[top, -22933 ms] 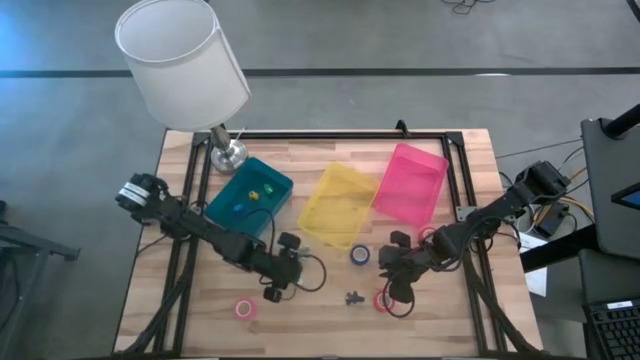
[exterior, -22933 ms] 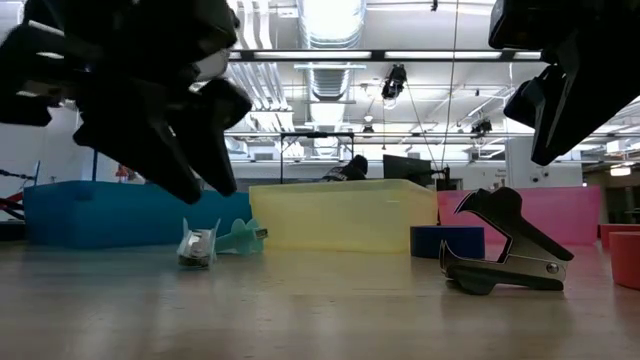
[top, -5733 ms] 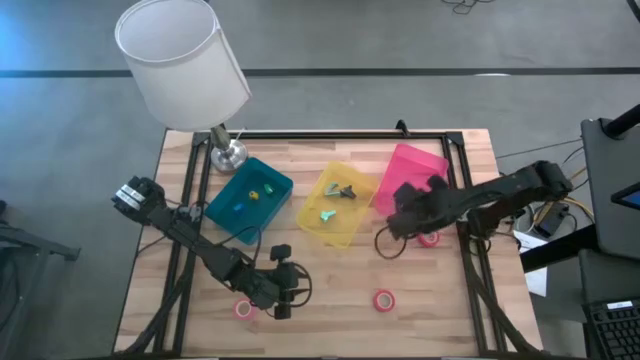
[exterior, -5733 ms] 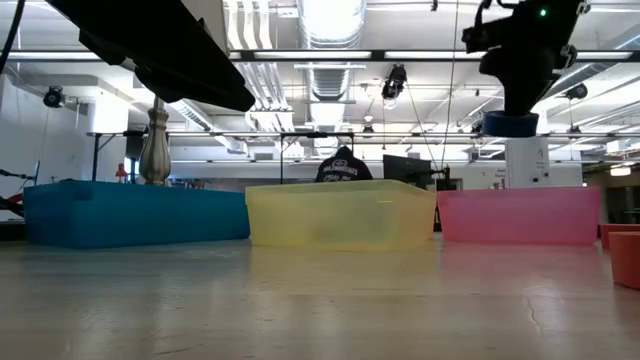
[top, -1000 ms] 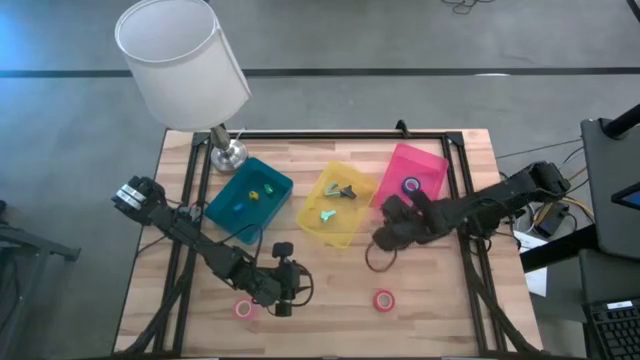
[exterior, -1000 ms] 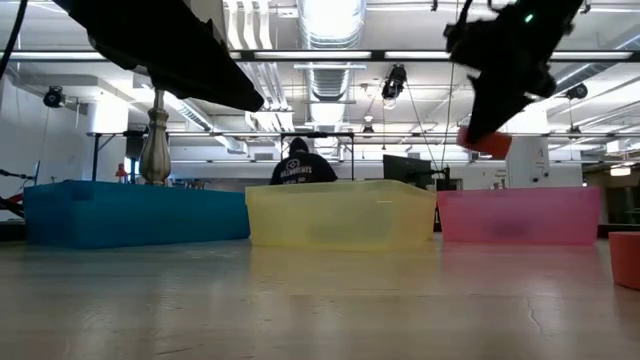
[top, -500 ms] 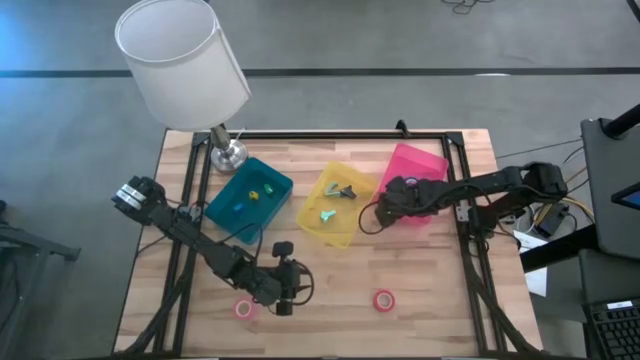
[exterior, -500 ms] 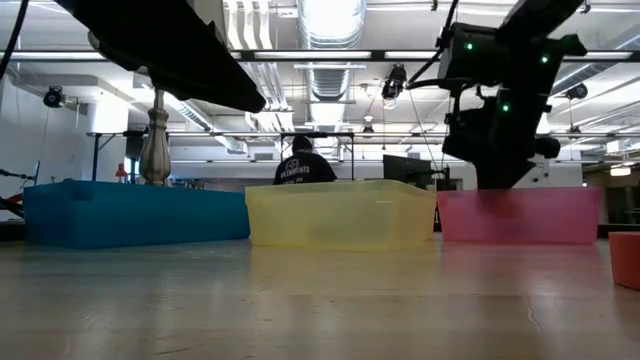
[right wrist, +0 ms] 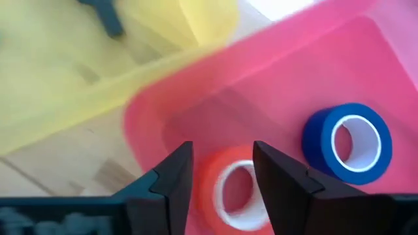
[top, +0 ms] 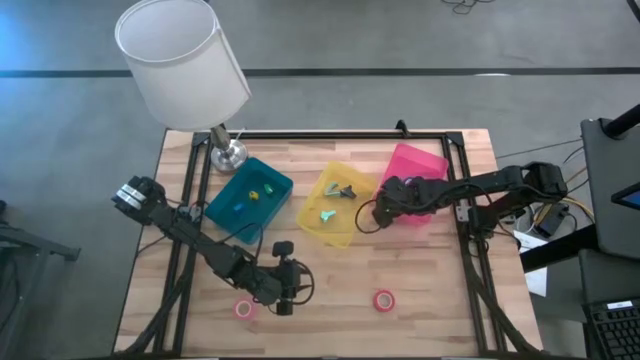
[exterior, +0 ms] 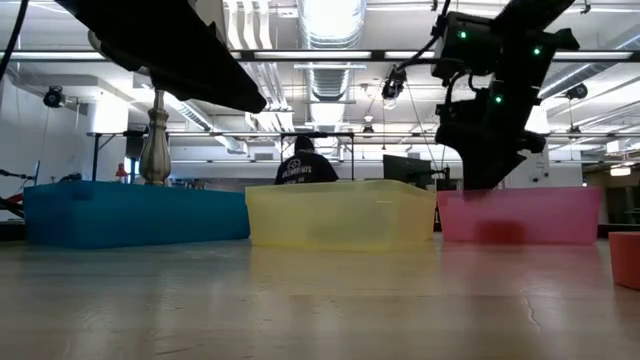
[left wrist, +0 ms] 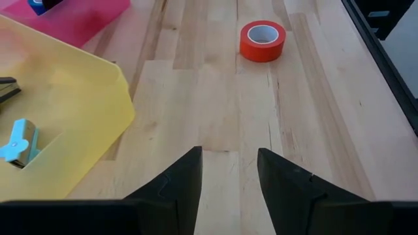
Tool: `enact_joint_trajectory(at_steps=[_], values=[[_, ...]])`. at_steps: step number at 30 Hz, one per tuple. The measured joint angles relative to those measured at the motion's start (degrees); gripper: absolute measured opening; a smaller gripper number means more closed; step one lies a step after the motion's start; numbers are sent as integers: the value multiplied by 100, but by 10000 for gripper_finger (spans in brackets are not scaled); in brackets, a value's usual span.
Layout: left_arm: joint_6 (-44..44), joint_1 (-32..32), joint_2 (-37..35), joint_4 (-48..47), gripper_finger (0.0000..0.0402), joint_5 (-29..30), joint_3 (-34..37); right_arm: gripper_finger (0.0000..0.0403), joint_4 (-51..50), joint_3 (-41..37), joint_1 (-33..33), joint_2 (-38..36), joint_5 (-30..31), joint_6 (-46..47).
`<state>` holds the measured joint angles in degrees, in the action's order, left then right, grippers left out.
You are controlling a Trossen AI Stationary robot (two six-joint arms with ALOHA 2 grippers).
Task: Pick and place Stapler, Stapler remover, tape
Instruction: Put the red tape into the pink bin
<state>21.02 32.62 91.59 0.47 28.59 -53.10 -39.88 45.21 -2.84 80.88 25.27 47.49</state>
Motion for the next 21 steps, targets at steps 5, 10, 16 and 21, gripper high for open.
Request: enact_joint_trajectory(at_steps=[5, 10, 16, 21], values=[[-2, 0, 0, 0, 152, 1, 0, 168, -19, 374, 280, -4, -149, -193], [-2, 0, 0, 0, 153, -1, 0, 174, -38, 877, 876, -7, -178, -133], [32, 0, 0, 0, 154, -1, 0, 176, 37, 1263, 1971, -13, -179, -57], [169, 0, 0, -1, 154, 0, 0, 176, 325, 1244, 3040, 168, -803, 529]])
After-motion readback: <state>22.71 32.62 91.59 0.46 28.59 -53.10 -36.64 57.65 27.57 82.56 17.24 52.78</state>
